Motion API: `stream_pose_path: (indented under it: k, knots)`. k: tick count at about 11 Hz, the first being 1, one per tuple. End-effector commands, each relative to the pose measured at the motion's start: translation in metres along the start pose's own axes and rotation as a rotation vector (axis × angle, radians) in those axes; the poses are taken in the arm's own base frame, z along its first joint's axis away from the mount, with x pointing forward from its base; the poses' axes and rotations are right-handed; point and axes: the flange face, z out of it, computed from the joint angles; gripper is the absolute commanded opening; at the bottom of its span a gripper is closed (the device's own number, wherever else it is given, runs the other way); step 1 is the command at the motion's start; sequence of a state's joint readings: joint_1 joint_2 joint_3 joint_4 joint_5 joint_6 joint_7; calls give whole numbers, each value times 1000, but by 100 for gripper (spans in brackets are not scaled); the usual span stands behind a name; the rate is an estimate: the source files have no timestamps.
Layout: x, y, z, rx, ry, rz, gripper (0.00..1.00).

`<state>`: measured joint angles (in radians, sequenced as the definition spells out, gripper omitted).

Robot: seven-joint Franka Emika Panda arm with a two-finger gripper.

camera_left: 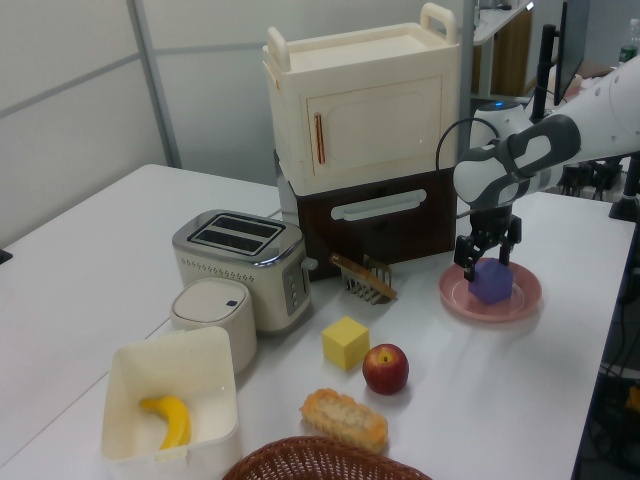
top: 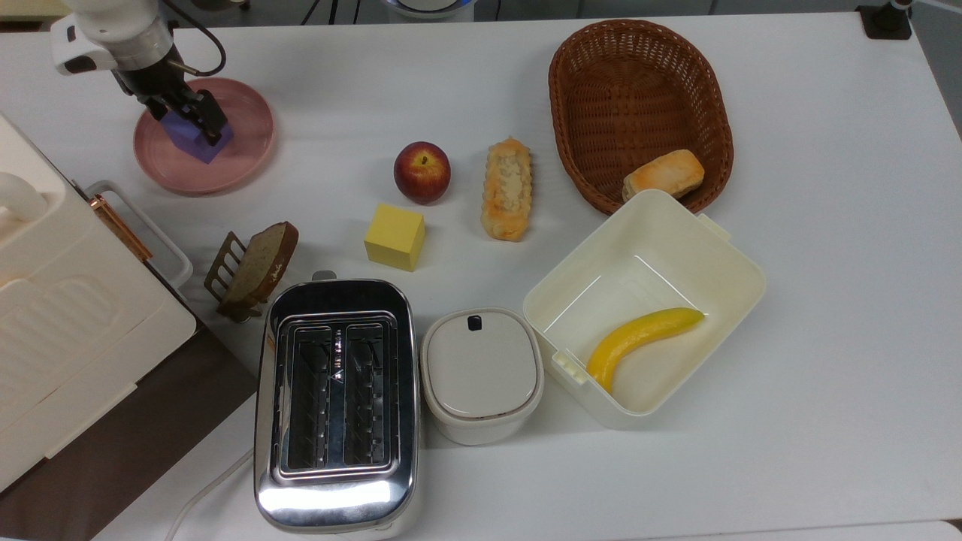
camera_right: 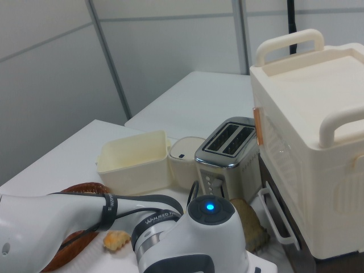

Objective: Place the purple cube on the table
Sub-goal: 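Close the gripper on the purple cube and lift it off the plate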

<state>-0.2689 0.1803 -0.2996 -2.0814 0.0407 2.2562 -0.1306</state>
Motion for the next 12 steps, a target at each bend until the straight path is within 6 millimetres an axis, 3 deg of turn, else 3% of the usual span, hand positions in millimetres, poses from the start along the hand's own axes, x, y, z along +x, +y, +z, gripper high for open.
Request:
stream_pose_path:
  k: [1,2,3,6,8,9,11,12]
  knots:
    - [-1,0,0,3,21,-8,45]
    - [-1,0,0,3,23,-13,25]
    - [-1,0,0,3,21,-20,14]
    - [-1,-1,-2,4,23,-25,14]
    - [-2,-11,-22,18,43,-24,14]
    - [-5,-26,-38,30,45,-48,14]
    - [-13,-86,-70,55,45,-24,14]
    - [-17,-117,-77,58,30,-19,14]
